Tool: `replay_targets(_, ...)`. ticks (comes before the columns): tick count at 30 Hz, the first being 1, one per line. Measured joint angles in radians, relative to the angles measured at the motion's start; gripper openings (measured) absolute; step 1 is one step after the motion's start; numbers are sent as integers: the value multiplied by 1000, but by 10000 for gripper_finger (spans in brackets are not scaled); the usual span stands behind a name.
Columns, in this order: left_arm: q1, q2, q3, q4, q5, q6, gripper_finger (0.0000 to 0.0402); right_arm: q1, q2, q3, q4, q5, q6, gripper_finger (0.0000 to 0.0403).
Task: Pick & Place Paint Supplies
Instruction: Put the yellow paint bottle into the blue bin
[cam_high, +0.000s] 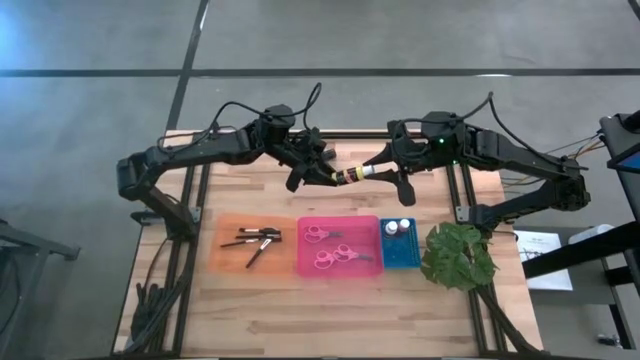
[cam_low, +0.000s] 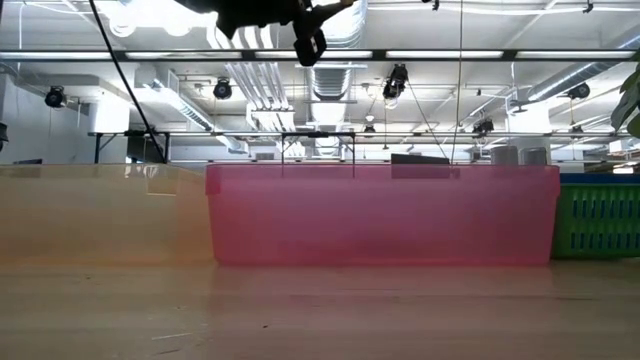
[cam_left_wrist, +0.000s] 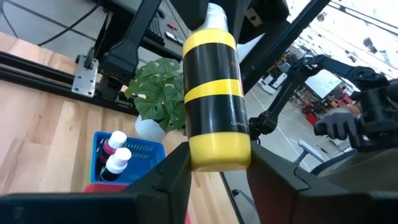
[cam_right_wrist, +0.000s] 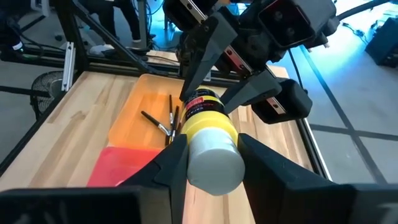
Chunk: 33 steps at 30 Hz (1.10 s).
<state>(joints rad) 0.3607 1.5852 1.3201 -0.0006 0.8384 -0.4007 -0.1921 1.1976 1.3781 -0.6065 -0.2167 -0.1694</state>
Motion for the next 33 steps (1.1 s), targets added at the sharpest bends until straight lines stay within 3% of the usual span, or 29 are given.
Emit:
replay_targets(6,2,0,0,-37,-72,6,233,0,3,0,-16,5,16,113)
replay_targets(14,19,0,0,-265,-83,155,328,4,2,51,-154,-14,51,112)
replay_targets(19,37,-15,1,-418,-82,257,342,33,3,124,-364,-21,103,112)
replay_targets(24,48,-52,2,-449,-98,302,343,102,23,192,-591,-23,222,112)
replay_targets(33,55,-149,2,-487,-400,323,343,318,141,230,-782,-1,477,112)
